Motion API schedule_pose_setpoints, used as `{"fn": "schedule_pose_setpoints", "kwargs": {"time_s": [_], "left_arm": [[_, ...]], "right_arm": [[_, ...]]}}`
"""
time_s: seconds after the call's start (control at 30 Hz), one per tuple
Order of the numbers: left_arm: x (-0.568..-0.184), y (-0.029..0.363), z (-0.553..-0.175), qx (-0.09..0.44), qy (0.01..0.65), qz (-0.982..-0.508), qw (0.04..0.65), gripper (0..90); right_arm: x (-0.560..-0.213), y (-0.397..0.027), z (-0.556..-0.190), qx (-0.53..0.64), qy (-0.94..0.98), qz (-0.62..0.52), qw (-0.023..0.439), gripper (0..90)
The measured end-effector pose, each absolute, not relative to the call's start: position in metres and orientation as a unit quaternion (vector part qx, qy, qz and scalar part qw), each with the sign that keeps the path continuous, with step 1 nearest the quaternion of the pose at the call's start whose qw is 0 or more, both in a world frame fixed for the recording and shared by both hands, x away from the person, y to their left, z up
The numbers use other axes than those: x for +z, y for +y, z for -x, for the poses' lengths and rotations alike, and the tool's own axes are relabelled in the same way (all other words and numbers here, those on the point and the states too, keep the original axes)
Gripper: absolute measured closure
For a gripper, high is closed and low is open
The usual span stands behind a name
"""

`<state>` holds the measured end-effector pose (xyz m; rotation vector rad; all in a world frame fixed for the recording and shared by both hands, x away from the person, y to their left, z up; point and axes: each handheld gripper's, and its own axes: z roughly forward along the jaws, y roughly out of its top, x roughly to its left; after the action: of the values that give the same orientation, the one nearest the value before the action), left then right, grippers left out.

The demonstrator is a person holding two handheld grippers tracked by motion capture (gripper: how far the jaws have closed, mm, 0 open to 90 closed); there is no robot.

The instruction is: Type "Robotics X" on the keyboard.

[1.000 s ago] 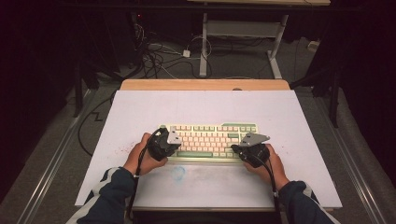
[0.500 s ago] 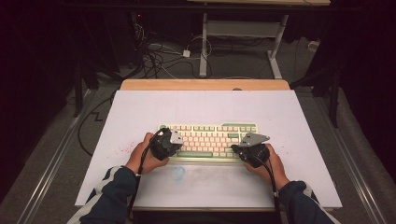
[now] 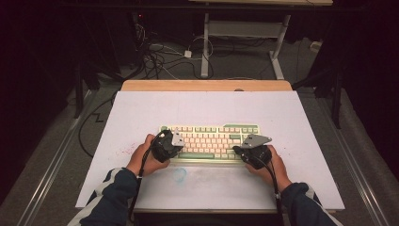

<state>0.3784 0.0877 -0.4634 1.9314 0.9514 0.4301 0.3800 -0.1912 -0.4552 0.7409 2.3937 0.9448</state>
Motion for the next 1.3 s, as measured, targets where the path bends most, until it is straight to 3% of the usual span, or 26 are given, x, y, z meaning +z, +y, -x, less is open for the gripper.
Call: {"fn": "schedule_pose_setpoints", "kwargs": {"time_s": [0.97, 1.3], "left_arm": [[-0.457, 0.089, -0.375, 0.189, 0.380, -0.775, 0.468, 86.5], [-0.452, 0.093, -0.377, 0.199, 0.384, -0.750, 0.501, 79.7]], "right_arm": [[-0.455, -0.190, -0.379, 0.338, 0.872, -0.264, 0.237, 90.0], [-0.451, -0.189, -0.378, 0.333, 0.873, -0.266, 0.236, 89.6]]}}
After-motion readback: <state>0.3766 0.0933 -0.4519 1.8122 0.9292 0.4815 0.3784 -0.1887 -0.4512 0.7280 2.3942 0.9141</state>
